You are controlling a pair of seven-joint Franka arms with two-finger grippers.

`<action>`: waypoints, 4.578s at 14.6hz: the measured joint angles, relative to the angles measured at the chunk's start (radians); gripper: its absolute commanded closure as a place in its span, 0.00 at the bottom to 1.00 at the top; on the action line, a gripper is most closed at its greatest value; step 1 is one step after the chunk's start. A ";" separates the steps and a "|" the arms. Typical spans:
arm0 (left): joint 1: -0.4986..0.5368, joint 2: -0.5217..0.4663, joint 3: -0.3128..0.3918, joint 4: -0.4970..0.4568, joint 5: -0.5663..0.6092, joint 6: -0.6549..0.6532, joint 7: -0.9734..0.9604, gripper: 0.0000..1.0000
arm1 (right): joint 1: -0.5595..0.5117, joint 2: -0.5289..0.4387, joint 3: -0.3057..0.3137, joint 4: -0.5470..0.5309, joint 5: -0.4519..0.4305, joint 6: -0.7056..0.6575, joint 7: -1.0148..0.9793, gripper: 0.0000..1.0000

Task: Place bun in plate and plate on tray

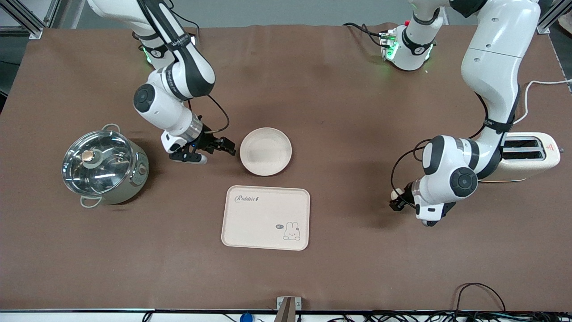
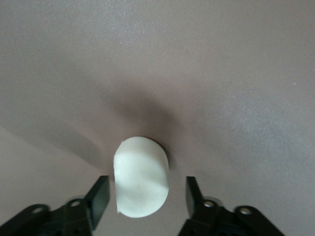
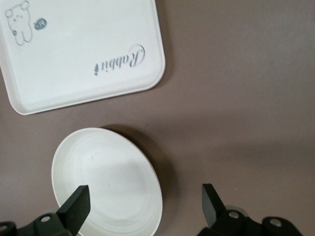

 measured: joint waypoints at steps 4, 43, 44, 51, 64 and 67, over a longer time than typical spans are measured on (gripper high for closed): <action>0.001 0.014 0.000 0.000 0.000 0.012 0.002 0.59 | 0.041 -0.027 0.001 -0.066 0.167 0.043 -0.007 0.00; -0.352 -0.052 -0.111 0.361 0.050 -0.195 -0.475 0.00 | 0.232 0.208 0.002 -0.006 0.292 0.288 -0.032 1.00; -0.304 -0.088 -0.110 0.366 0.051 -0.234 -0.392 0.00 | 0.232 0.208 0.002 -0.004 0.293 0.289 -0.032 1.00; -0.027 -0.284 -0.108 0.370 0.055 -0.450 0.137 0.00 | 0.224 0.151 -0.002 0.023 0.326 0.295 -0.032 1.00; 0.187 -0.561 -0.104 0.368 0.075 -0.805 0.708 0.00 | 0.046 0.358 -0.025 0.396 0.394 0.199 -0.030 1.00; 0.087 -0.604 -0.026 0.349 0.075 -0.819 0.732 0.00 | 0.035 0.446 -0.037 0.464 0.363 0.200 -0.035 1.00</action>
